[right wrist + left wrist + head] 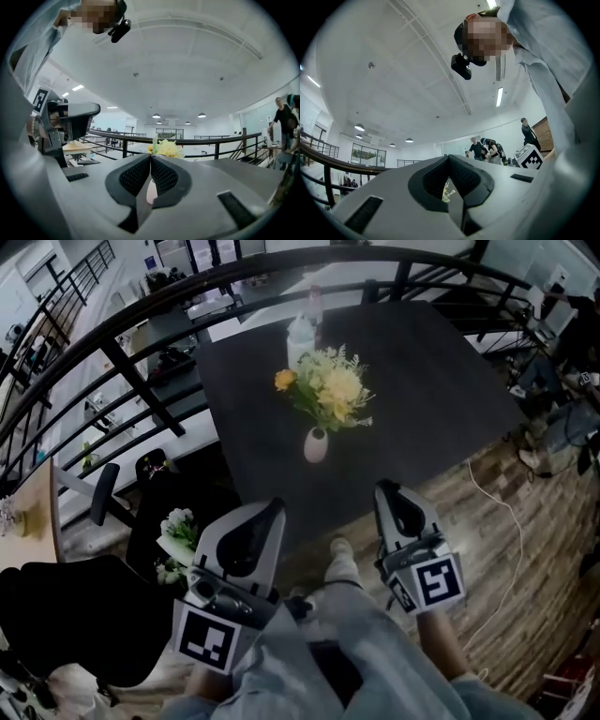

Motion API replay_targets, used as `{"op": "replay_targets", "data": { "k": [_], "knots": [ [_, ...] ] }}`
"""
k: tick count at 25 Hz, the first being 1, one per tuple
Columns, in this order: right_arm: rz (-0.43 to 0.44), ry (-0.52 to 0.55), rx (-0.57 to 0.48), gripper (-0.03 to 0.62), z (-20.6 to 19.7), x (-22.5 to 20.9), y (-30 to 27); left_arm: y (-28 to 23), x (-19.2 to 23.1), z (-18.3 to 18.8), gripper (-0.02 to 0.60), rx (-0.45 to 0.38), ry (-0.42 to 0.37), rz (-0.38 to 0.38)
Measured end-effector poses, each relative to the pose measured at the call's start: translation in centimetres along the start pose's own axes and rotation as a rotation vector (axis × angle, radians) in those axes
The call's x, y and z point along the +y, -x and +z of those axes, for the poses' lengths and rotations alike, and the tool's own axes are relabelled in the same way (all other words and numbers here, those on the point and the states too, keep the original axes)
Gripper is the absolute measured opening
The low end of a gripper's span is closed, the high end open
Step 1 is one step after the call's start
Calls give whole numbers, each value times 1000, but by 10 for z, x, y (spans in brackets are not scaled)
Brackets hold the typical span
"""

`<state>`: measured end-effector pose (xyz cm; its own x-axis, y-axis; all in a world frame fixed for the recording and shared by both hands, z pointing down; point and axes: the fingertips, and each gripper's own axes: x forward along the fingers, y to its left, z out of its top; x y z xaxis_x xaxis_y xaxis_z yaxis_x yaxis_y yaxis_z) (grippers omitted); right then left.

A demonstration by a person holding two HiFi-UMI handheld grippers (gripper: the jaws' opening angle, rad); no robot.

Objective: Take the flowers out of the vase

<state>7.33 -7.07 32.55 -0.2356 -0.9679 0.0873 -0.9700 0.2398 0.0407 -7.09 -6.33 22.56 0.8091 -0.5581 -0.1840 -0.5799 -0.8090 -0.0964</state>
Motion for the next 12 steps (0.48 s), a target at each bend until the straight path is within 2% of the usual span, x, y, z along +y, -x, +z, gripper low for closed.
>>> {"op": "replay_targets", "data": {
  "k": [2, 4, 12],
  "knots": [
    [33, 0, 12, 9, -2, -4, -13, -6, 7, -3, 0, 11, 1, 26],
    [74, 5, 38, 75, -6, -8, -26, -12, 14, -5, 0, 18, 0, 54],
    [153, -34, 118, 221, -26, -34, -72, -40, 38, -10, 0, 14, -14, 154]
  ]
}}
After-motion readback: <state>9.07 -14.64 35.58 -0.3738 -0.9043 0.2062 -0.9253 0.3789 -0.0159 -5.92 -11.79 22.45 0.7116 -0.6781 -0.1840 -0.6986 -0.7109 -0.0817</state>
